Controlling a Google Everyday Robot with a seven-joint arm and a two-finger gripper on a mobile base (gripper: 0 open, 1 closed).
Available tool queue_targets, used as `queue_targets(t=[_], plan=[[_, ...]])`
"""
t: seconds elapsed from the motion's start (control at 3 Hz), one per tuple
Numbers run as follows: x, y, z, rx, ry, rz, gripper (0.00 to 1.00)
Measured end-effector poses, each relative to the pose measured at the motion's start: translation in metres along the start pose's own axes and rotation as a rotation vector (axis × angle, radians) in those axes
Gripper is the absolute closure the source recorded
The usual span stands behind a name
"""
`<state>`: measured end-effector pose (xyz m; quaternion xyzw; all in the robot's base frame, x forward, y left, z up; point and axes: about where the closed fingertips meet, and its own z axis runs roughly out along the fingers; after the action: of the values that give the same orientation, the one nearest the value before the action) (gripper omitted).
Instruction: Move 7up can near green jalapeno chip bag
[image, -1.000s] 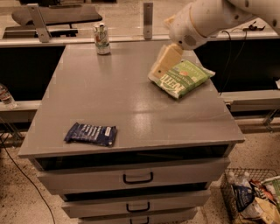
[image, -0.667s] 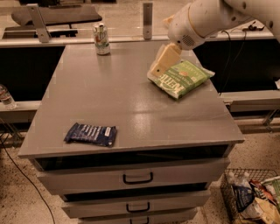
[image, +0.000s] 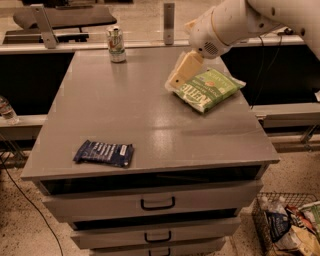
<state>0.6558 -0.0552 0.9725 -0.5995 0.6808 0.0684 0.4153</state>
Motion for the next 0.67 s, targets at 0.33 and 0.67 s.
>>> queue_targets(t=[0.33,0.67], plan=[[-0.010,-0.017,0.039,0.026,-0.034,-0.005,0.00],[-0.020,-0.041,0.085,0.044,-0.074,-0.008,0.00]])
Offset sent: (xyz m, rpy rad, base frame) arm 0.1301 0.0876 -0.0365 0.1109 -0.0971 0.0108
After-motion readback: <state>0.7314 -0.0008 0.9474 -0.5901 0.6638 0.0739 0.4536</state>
